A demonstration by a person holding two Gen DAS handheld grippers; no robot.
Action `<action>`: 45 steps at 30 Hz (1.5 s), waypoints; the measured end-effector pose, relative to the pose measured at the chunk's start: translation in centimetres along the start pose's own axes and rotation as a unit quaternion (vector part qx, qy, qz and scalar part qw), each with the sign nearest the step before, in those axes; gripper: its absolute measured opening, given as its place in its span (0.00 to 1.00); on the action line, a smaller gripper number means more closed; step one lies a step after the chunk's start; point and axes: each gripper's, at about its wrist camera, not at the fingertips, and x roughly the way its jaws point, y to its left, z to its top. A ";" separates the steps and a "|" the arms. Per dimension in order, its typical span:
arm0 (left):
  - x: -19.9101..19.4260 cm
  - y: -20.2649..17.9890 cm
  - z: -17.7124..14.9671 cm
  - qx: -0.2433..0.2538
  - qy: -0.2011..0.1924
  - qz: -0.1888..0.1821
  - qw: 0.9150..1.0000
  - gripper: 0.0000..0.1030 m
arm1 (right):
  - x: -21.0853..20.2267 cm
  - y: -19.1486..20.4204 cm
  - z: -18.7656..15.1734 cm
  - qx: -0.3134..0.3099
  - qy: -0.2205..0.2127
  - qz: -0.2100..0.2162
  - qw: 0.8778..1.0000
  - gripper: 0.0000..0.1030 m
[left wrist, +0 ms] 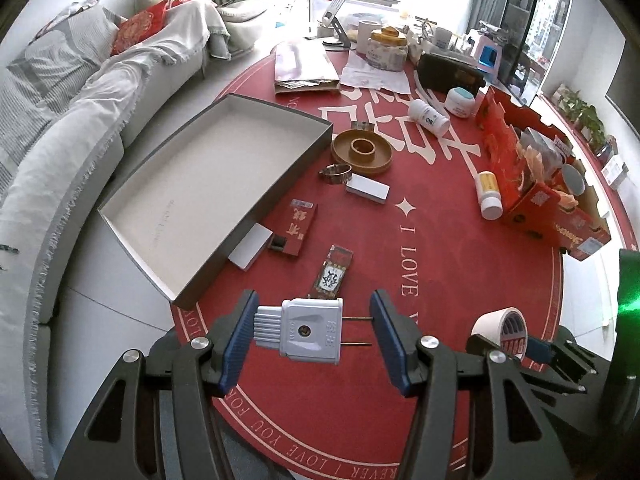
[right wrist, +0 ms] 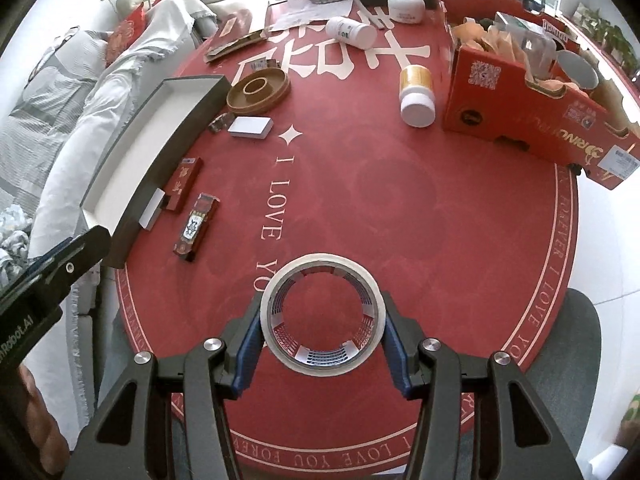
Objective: Organize rigid objects
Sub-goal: 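Carry the plug in the left tool while the right tool carries the tape roll over the tray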
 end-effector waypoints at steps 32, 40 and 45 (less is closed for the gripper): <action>-3.8 2.7 4.0 -0.039 -0.032 0.000 0.999 0.59 | -3.9 1.4 3.0 -0.004 -0.050 0.025 0.998 0.53; -10.6 8.0 13.0 -0.067 -0.131 0.019 0.989 0.59 | -11.6 7.1 11.6 -0.062 -0.138 0.063 0.986 0.53; -13.2 12.7 17.8 -0.100 -0.166 0.036 0.980 0.59 | -16.4 12.0 17.6 -0.103 -0.180 0.089 0.974 0.53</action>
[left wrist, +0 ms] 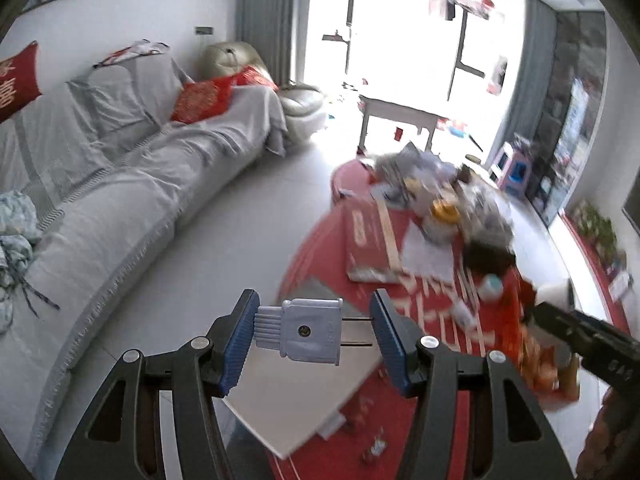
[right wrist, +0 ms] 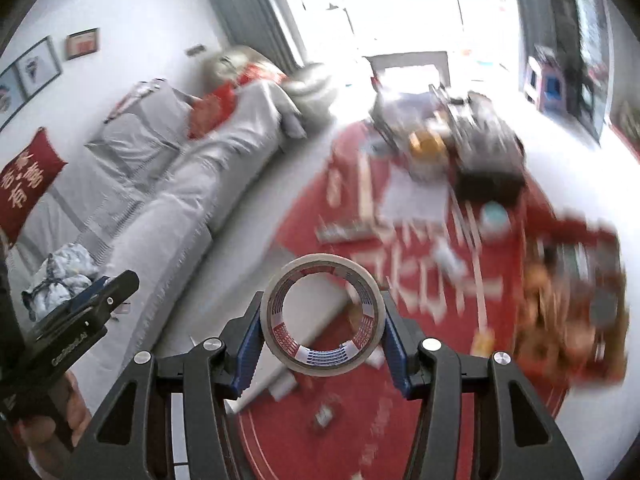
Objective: Organize rigid objects
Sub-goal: 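Carry the plug in the left tool while the right tool carries the tape roll over the tray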
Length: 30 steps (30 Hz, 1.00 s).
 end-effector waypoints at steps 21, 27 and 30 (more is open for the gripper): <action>20.1 5.1 -6.0 -0.037 0.156 0.098 0.982 0.59 | 23.0 7.5 0.5 -0.052 0.177 -0.015 0.983 0.53; 22.6 5.3 -7.7 -0.038 0.183 0.099 0.977 0.59 | 26.3 6.8 -1.2 -0.053 0.210 -0.028 0.976 0.53; 23.4 5.3 -8.1 -0.038 0.192 0.097 0.976 0.59 | 27.1 6.6 -1.7 -0.051 0.219 -0.031 0.974 0.53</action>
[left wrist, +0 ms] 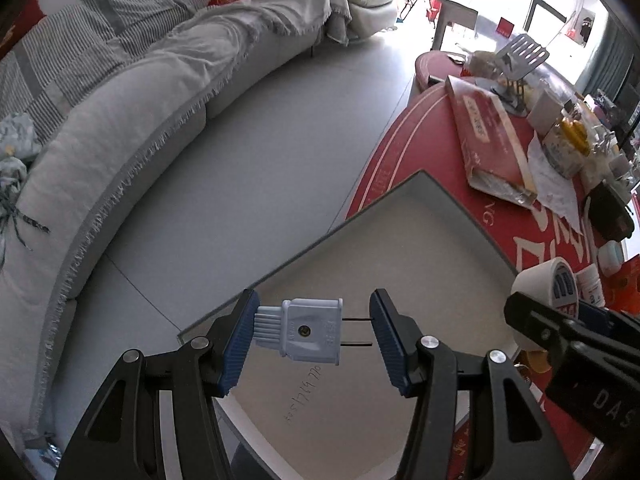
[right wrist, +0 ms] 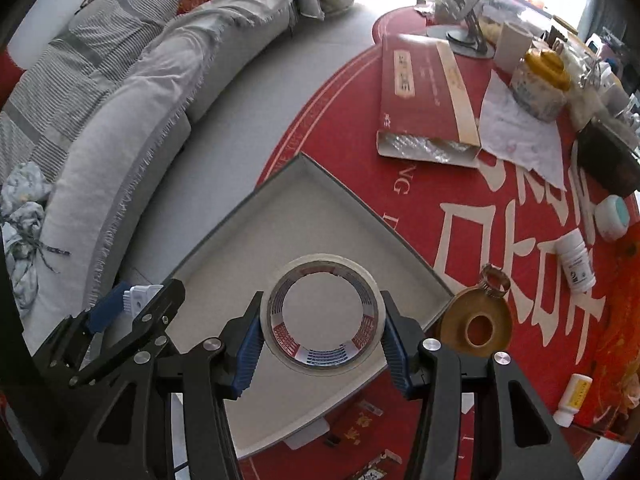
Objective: Organize rigid objects
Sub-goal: 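Carry the plug in the left tool while the right tool carries the tape roll over the tray, then open the left tool to drop the plug while the right tool drops the tape into the tray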
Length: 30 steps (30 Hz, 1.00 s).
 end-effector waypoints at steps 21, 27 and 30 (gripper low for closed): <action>3.9 -0.6 -0.8 0.015 0.038 0.002 0.999 0.59 | 4.6 -0.3 -0.1 0.006 0.036 -0.013 0.999 0.53; 4.7 -0.2 -0.9 0.006 0.050 0.009 0.999 0.86 | 4.9 -0.1 0.0 -0.004 0.038 -0.018 0.999 0.64; 4.6 0.2 -1.2 0.006 0.052 0.001 0.999 0.87 | 4.0 -0.2 -0.6 -0.017 0.021 -0.021 0.999 0.86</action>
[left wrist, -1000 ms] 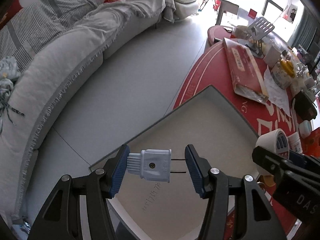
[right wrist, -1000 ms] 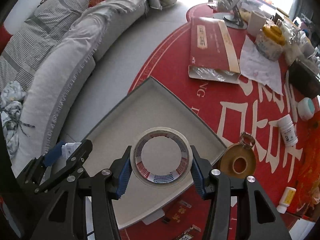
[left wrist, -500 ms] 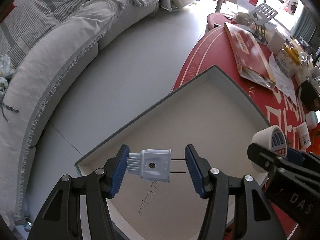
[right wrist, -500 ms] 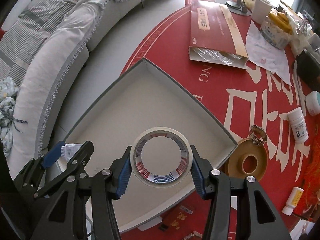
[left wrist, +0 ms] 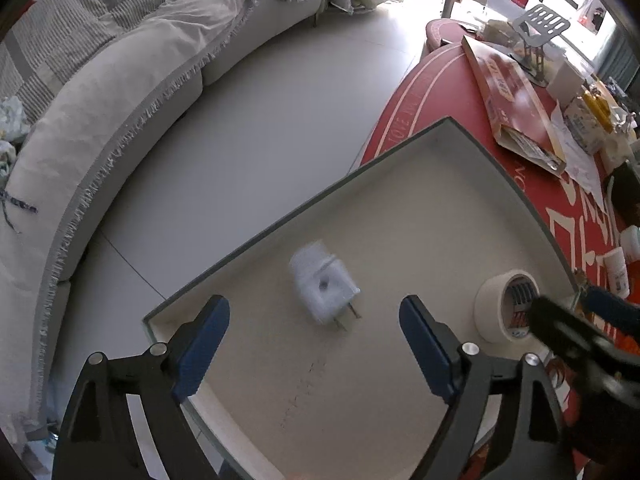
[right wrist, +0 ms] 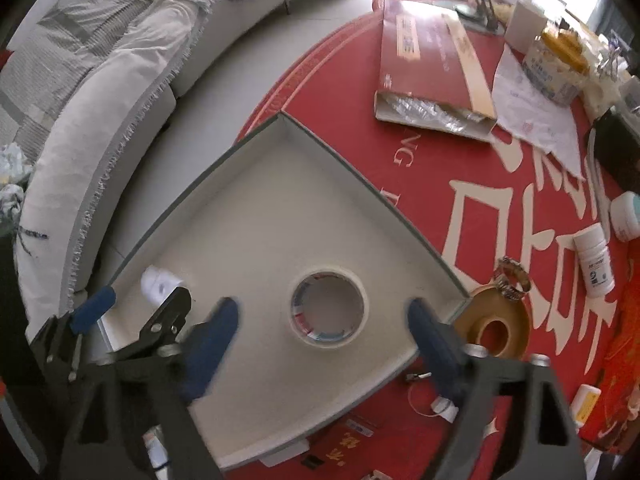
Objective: Organize rigid objects
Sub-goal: 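Open the left tool to drop the plug while the right tool drops the tape into the tray, then grasp the white rectangular block with the right tool while the left tool moves toward the snack packet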
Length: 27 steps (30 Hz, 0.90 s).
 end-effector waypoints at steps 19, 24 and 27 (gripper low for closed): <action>-4.3 4.7 -3.6 -0.062 -0.024 -0.055 0.996 1.00 | 3.0 6.1 -13.6 -0.285 -0.022 -0.008 0.958 0.87; -4.8 5.1 -5.2 -0.064 -0.020 -0.053 0.996 1.00 | 3.3 6.7 -13.7 -0.302 -0.032 -0.023 0.953 0.74; -5.2 4.5 -6.3 -0.053 -0.020 -0.051 0.997 1.00 | 2.7 6.1 -14.3 -0.286 -0.016 -0.009 0.958 0.51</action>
